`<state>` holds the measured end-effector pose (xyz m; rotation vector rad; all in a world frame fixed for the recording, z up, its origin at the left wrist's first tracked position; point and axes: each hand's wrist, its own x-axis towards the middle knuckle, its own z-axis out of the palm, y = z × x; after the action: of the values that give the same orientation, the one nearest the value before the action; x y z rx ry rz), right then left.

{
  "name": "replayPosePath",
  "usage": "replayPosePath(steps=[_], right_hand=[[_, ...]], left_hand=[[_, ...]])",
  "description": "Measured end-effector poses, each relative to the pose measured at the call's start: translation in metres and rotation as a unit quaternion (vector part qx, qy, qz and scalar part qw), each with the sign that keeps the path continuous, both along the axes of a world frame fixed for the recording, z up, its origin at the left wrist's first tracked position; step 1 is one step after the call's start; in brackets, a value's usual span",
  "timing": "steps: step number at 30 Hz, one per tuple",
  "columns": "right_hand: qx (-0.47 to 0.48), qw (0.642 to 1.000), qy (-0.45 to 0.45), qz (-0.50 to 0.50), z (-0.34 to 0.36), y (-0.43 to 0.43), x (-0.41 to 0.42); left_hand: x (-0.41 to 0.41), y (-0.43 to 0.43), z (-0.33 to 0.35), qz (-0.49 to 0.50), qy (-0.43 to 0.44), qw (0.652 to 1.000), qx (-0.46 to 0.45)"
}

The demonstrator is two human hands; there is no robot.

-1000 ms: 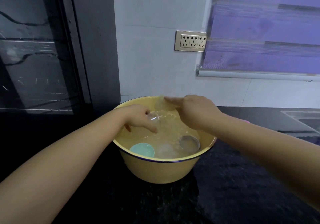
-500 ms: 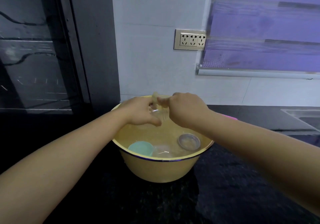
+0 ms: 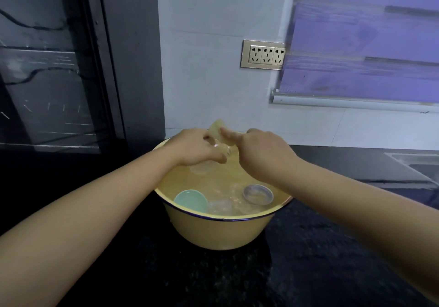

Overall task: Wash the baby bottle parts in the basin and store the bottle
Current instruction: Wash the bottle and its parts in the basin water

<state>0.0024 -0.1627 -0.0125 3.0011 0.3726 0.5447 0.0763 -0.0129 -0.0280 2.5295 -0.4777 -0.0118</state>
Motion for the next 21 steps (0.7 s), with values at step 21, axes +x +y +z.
replayPosePath(steps=[21], right_hand=[[0.090,0.943,0.315,-0.050,0.052,-0.024,0.044]], left_hand=[[-0.003,-0.008,-0.002,-0.153,-0.592,0.748,0.258]])
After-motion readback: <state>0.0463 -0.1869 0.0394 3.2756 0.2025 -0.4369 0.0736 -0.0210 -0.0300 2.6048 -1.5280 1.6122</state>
